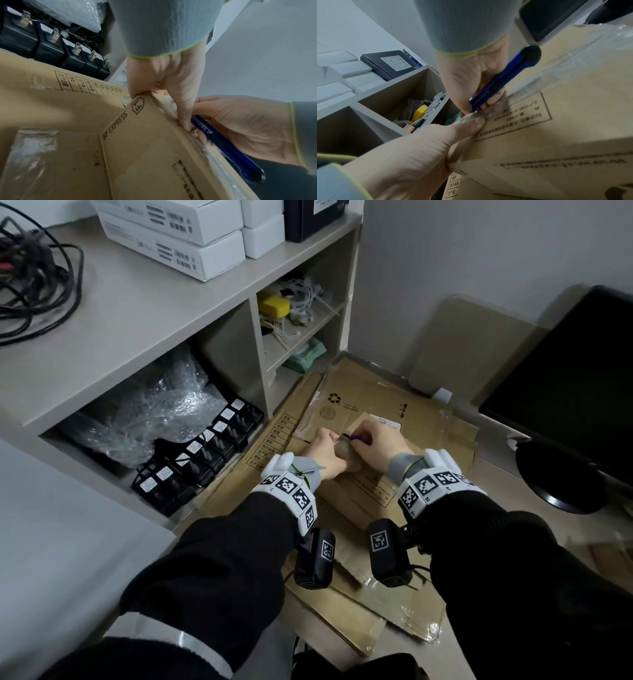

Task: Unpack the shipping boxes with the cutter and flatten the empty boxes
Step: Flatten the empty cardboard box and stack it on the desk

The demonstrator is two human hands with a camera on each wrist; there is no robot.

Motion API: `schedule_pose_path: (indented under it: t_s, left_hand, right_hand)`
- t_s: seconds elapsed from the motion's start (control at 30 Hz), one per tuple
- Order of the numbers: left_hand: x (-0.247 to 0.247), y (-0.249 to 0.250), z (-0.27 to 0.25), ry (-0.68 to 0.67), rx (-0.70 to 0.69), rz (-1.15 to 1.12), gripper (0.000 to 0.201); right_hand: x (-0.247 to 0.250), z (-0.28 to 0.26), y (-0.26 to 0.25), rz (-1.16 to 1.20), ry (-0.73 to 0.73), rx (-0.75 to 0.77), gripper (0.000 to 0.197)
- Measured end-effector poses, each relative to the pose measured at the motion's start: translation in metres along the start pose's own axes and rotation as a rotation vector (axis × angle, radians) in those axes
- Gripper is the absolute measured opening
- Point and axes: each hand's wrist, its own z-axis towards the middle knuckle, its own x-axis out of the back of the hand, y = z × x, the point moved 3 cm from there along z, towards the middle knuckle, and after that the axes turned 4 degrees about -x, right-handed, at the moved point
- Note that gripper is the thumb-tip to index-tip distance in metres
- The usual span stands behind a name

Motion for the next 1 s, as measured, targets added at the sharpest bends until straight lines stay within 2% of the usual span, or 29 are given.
schedule_pose_path:
  t_s: [0.47, 0.57, 0.77, 0.9, 1.0]
  left_hand:
    - [0.0, 0.002, -0.004, -0.015, 0.024, -0.023, 0.079]
    - [0.0, 0.004, -0.004, -0.023, 0.03, -0.015, 0.075]
    - [0.001, 0.004, -0.004, -0.009, 0.042, 0.029, 0.051]
    - [0.002, 0.009, -0.008, -0.005, 0.018, 0.05, 0.066]
    - [0.002, 0.012, -0.013, 0.01, 0.022, 0.047, 0.061]
  right_hand:
    - [-0.001, 0.004, -0.008, -0.114, -0.033, -0.016, 0.021]
    - [0.001, 0.0, -0.005, -0.107, -0.019, -0.017, 0.021]
    - [0.006, -0.013, 0.014, -0.112, -0.029, -0.025, 0.02]
    - [0.008, -0.024, 0.023, -0.145, -0.02, -0.024, 0.023]
    - [0.01, -0.031, 0.032, -0.134, -0.008, -0.029, 0.024]
